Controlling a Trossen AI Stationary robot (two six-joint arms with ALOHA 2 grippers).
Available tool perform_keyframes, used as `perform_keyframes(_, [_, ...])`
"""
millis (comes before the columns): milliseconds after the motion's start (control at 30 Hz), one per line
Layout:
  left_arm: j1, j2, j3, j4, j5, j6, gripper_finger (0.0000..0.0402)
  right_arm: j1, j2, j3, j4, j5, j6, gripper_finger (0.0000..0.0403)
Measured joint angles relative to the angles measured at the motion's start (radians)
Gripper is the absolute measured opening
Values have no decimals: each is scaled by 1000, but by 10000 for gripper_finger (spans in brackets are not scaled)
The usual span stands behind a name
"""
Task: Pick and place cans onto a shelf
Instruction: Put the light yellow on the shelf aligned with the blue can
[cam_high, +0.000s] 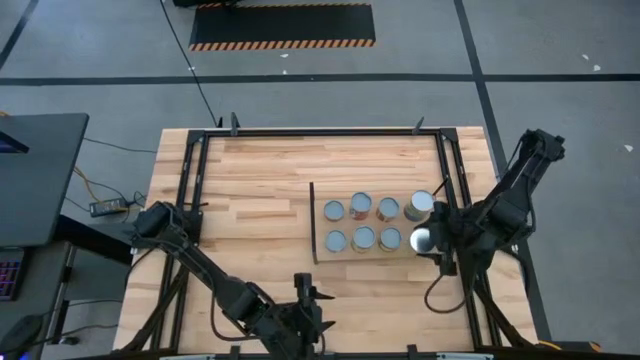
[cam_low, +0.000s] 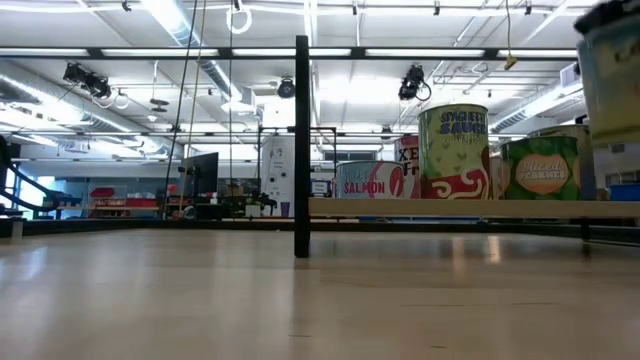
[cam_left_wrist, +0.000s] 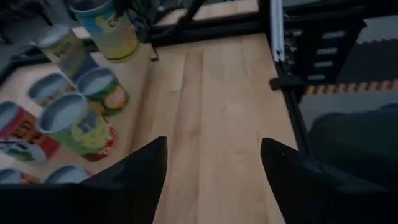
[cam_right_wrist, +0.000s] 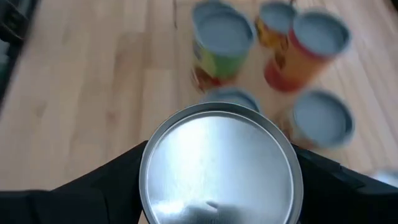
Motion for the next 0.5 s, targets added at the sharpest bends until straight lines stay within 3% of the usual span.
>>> perform_keyframes(200, [2, 0, 0, 1, 38, 2, 263, -2, -75, -159, 4, -17, 127, 324])
perform_keyframes(500, [33, 0, 0, 9, 40, 4, 263, -18, -85, -173, 0, -14, 107, 324])
